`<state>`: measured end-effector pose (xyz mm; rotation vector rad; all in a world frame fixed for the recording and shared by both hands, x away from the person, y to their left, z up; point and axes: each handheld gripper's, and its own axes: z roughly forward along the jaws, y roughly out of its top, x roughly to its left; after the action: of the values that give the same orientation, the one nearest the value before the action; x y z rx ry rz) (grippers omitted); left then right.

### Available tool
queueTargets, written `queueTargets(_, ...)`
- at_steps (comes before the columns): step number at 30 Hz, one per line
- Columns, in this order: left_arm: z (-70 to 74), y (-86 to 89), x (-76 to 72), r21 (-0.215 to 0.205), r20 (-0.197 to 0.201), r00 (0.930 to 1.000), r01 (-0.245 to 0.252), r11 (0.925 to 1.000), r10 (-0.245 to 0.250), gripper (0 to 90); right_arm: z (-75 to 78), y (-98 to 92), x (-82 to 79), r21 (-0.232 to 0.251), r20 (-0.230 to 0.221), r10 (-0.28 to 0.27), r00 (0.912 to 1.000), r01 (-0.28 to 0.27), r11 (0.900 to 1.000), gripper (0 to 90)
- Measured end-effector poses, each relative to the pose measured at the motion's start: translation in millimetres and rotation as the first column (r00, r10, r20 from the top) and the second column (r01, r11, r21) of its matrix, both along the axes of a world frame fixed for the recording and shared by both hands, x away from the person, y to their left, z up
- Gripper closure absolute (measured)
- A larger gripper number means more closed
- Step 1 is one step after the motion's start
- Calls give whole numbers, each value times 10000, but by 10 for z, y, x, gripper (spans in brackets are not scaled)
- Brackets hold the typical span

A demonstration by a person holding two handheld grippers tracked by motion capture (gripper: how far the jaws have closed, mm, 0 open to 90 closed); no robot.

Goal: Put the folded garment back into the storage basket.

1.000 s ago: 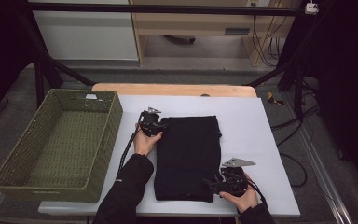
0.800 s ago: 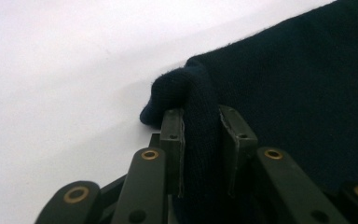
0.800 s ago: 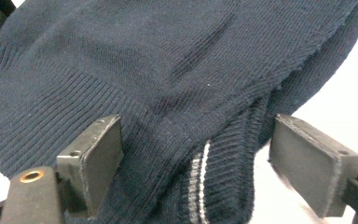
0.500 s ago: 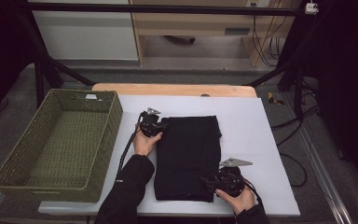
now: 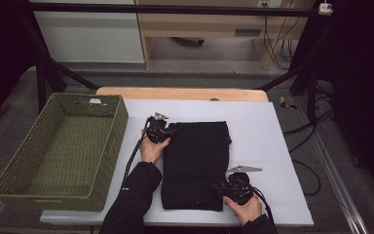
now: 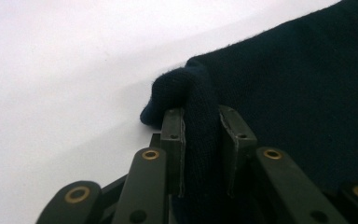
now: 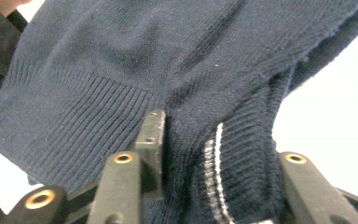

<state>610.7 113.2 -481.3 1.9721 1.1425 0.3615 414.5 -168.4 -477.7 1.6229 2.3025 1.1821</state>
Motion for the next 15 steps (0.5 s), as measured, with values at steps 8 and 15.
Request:
queueTargets(8, 16, -20, -11, 116, 39, 9999, -100, 9999, 99, 757, -5, -30, 29, 546, -518, -111, 9986, 139, 9984, 709)
queueTargets(15, 70, -7, -3, 141, -97, 9999, -66, 9999, 68, 768, -12, -65, 30, 862, -536, -184, 9984, 230, 9960, 724)
